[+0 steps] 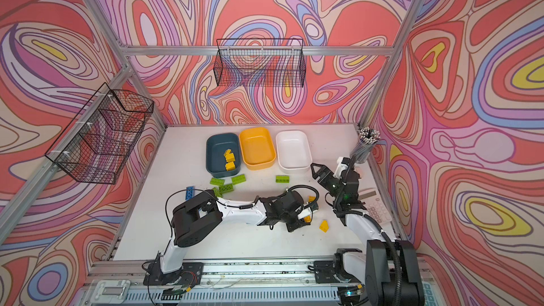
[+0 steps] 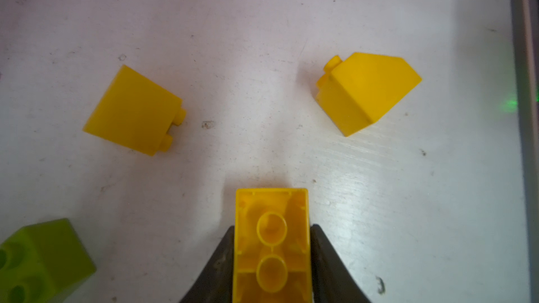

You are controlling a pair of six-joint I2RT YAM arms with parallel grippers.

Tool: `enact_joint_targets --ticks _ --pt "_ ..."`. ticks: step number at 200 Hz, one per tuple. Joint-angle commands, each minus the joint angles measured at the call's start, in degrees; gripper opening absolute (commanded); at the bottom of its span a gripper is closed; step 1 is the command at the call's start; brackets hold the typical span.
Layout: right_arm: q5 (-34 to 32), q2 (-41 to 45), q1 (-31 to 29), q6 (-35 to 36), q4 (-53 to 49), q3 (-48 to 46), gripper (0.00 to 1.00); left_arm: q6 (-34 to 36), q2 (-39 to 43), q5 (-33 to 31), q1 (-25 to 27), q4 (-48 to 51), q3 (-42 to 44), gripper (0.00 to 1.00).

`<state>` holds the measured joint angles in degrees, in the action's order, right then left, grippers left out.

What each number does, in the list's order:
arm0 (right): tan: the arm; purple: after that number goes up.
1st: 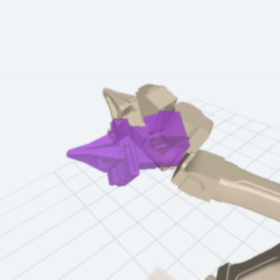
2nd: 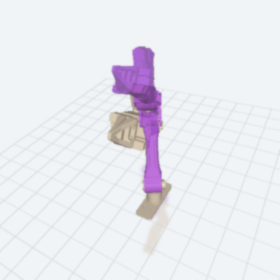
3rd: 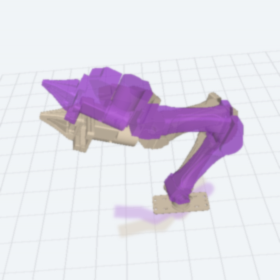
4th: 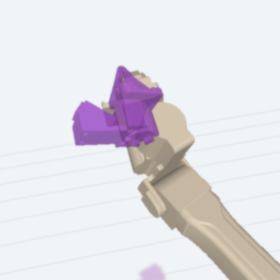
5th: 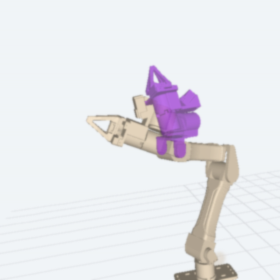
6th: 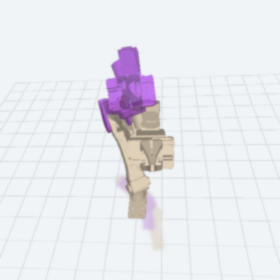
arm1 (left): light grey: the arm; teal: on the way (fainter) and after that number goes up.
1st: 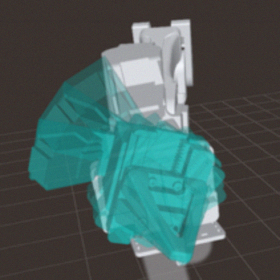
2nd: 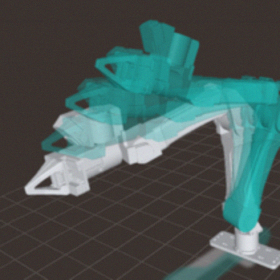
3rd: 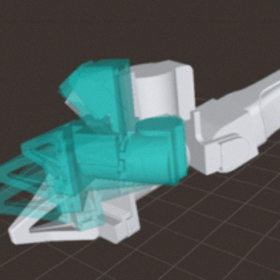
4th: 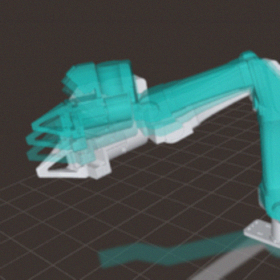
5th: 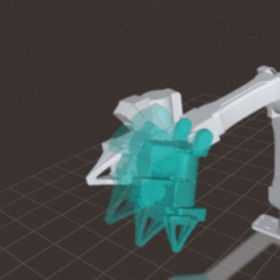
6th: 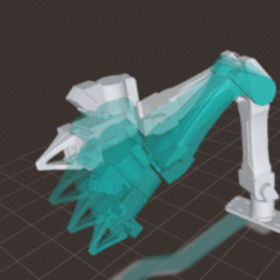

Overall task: Sort the legos into containers by color
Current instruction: 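Lift the yellow brick with the left gripper over the dark teal bin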

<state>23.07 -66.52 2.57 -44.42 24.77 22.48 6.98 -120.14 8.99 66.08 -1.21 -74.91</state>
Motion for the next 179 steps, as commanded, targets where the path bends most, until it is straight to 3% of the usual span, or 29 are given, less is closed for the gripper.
enact_joint_targets --ticks 1,64,100,142,179 --pt "-0.92 0.17 0.24 0.29 0.03 -0.85 0.93 1.64 0.64 -2.41 0.18 -0.77 -0.17 0.33" --pt "-1.01 0.91 0.16 0.65 -0.48 -0.84 0.93 2.25 10.58 -11.28 0.01 -2.92 4.82 0.27" --pt "-0.75 1.22 0.23 0.90 -0.35 -0.94 0.93 2.75 18.66 -16.47 -3.36 -0.22 6.92 0.25" --pt "-0.23 1.24 0.16 0.62 0.69 -1.36 0.93 -0.64 26.27 -21.15 -13.31 3.93 7.87 0.25" --pt "0.18 0.52 0.16 0.28 1.50 -1.39 0.92 -12.59 28.34 -22.24 -27.28 12.53 4.11 0.27"
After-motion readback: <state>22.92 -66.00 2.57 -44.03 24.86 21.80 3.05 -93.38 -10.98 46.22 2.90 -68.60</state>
